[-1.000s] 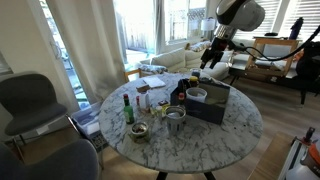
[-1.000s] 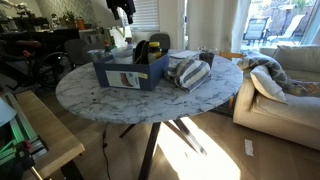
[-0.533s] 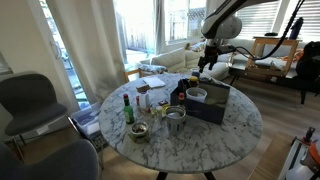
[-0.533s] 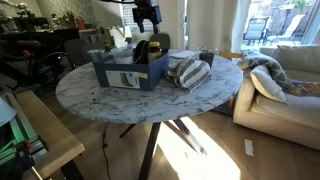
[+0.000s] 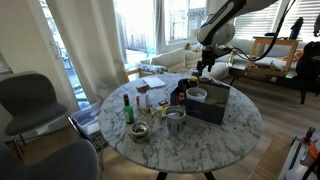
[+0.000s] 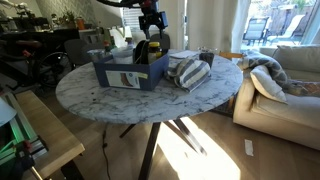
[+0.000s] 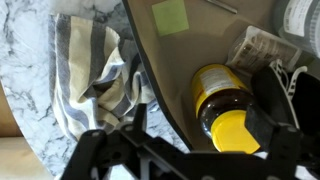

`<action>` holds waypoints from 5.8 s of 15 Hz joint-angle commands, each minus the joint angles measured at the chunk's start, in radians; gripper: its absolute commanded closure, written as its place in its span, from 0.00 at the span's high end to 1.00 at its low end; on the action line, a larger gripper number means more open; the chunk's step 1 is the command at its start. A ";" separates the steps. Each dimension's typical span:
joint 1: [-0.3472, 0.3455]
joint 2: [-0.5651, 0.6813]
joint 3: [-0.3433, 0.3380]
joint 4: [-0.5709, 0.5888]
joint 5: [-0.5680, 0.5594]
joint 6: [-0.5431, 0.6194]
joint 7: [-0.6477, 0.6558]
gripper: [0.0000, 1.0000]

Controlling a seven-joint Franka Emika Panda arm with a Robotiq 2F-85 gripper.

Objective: Remove the yellow and brown bottle from the shoe box and put it on the table

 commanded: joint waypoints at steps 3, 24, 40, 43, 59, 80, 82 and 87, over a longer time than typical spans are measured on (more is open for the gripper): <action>-0.081 -0.022 0.128 -0.052 0.077 0.087 -0.261 1.00; -0.117 -0.093 0.135 -0.079 0.080 0.044 -0.563 1.00; -0.117 -0.093 0.135 -0.079 0.080 0.044 -0.564 1.00; -0.117 -0.093 0.135 -0.079 0.080 0.044 -0.565 1.00; -0.112 0.084 0.178 0.023 0.036 0.130 -0.466 1.00; -0.162 -0.155 0.184 -0.067 0.104 0.097 -0.613 0.37; -0.162 -0.206 0.151 -0.069 0.115 0.109 -0.614 0.37; -0.138 -0.225 0.083 -0.037 0.123 0.110 -0.594 0.62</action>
